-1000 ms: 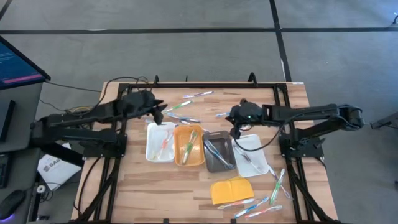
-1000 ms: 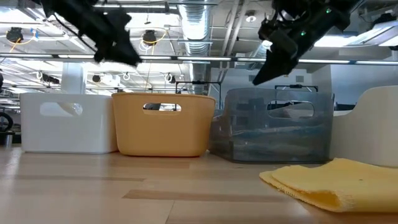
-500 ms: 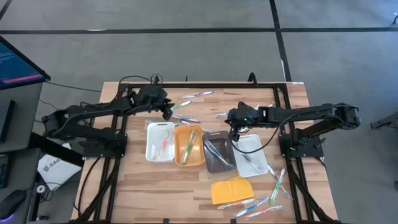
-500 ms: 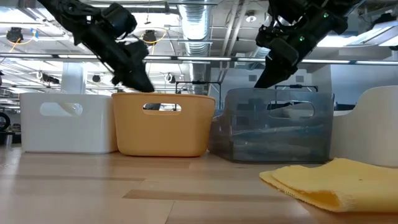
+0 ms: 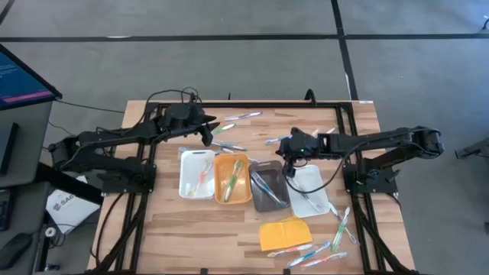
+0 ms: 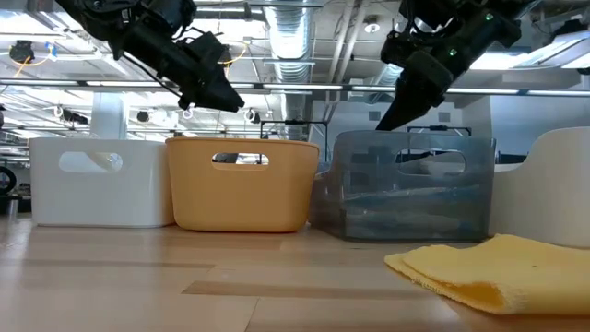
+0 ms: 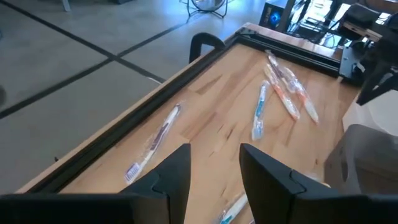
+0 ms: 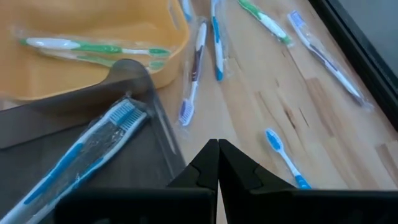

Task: Pick & Place Toothbrushes
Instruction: Put the green toothbrush into the yellow bin

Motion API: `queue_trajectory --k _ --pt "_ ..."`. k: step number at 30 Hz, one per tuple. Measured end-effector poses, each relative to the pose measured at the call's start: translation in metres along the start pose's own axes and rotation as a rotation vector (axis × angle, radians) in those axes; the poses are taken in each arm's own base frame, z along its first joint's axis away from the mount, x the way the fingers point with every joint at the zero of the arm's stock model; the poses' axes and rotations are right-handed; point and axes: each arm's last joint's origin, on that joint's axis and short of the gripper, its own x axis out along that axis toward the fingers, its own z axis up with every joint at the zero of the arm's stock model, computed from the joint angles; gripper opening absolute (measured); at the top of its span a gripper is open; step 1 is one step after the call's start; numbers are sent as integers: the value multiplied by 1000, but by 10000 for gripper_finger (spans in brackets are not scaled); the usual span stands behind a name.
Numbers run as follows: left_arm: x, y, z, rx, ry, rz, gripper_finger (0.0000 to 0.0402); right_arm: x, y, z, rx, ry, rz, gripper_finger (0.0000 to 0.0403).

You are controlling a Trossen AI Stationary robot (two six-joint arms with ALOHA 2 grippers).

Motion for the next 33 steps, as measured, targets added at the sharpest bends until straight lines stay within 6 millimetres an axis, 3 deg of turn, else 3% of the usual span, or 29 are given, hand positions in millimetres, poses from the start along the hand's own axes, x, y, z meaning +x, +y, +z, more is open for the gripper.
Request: queue_trajectory --k 13,18,26,33 --pt "0 3 0 40 3 10 131 -2 8 3 -13 -35 23 0" --pt "8 16 16 21 102 -2 131 -3 13 5 -40 -60 39 0" --pt "58 19 38 167 443 -23 131 -3 13 7 -82 -83 38 0" --pt "97 26 23 264 600 -8 131 -2 9 8 -175 -93 21 0"
